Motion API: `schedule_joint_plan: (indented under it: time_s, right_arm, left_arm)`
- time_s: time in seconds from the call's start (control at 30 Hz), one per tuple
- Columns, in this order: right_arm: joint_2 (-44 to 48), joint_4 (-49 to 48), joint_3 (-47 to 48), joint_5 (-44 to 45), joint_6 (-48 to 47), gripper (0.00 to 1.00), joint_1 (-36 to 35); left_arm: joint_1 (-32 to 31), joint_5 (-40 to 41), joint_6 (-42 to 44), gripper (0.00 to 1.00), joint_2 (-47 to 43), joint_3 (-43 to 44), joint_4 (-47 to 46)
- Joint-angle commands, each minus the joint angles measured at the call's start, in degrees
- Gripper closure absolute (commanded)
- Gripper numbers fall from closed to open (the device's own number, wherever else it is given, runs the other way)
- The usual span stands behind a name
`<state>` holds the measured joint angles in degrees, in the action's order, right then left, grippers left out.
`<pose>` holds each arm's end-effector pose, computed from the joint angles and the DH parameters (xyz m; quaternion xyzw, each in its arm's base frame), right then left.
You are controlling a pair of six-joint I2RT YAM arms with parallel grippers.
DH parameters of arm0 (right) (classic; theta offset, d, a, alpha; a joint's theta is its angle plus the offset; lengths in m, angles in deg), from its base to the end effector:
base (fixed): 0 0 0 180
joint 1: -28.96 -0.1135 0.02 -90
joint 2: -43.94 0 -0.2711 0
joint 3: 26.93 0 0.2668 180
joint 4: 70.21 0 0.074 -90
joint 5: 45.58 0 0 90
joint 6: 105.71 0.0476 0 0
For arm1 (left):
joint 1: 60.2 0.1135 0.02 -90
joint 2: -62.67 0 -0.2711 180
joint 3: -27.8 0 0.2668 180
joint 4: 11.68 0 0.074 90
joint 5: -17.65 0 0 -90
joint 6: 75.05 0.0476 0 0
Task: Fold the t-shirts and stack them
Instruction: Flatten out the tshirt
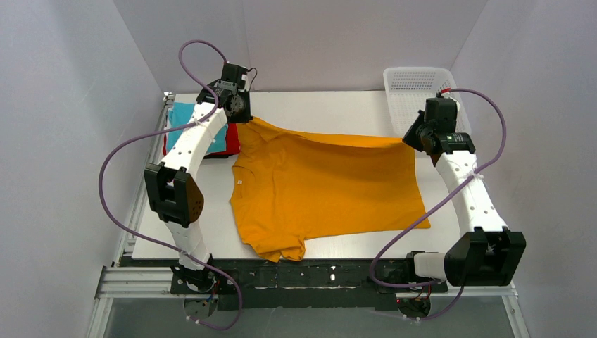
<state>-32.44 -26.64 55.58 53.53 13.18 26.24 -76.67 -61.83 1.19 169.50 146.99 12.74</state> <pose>0.3175 0.0075 0.3319 0.2366 0.8626 0.0517 0.4441 0.4601 -0.1270 0.4049 -0.0393 0.7753 -0.0945 0.6232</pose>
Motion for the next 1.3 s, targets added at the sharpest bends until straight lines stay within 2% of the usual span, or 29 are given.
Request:
schedule_joint_plan:
  time_s: [0.0,0.13,0.43,0.77,1.0,1.03,1.07,1.1,1.13,1.17,1.2,1.23,1.27]
  right_arm:
    - [-2.9,-6.6,1.8,-2.6,-1.7,0.99,0.3]
    - [-4.8,-8.9,2.4,-1.5,-1.9,0.99,0.3]
    - [-12.6,-9.6,7.0,2.6,-2.2,0.99,0.3]
    - [-20.4,-13.8,9.1,10.4,-5.0,0.99,0.3]
    - [-23.5,-17.1,10.1,11.5,-7.6,0.99,0.3]
    - [-24.0,-17.2,10.7,11.0,-8.1,0.99,0.3]
    - [-24.4,-16.9,11.3,10.5,-8.3,0.99,0.3]
    - [-24.7,-16.5,11.8,9.9,-8.4,0.94,0.3]
    - [-24.7,-15.8,12.3,9.4,-8.4,0.84,0.3]
    - [-24.8,-15.0,12.6,9.0,-8.1,0.74,0.3]
    - [-24.7,-14.4,12.9,8.7,-8.0,0.64,0.2]
    - [-24.5,-13.4,13.1,8.3,-7.9,0.51,0.2]
    - [-24.1,-12.7,13.4,7.7,-7.7,0.42,0.2]
  left_arm:
    - [1.1,0.3,0.3,1.0,1.9,2.3,0.8]
    - [1.3,0.5,0.3,1.0,5.0,5.0,0.9]
    - [1.8,-0.1,-0.4,1.0,17.5,17.4,3.9]
    - [1.9,-0.4,0.5,0.97,30.5,25.8,0.0]
    - [1.9,-0.2,-1.2,0.94,37.8,31.8,-1.6]
    - [2.0,0.1,-1.5,0.9,38.1,32.3,-1.8]
    - [2.0,-0.2,-1.6,0.78,38.2,32.7,-1.8]
    - [2.0,-1.0,-1.5,0.7,38.2,32.9,-1.7]
    - [2.1,-1.4,-1.3,0.63,37.6,32.8,-1.6]
    - [2.1,-2.1,-1.2,0.5,37.1,32.2,-1.6]
    - [2.1,-2.5,-0.9,0.31,36.3,31.5,-1.5]
    - [2.1,-2.8,-0.6,0.06,35.3,30.5,-1.5]
    - [2.1,-3.0,-0.6,0.02,34.3,29.2,-1.5]
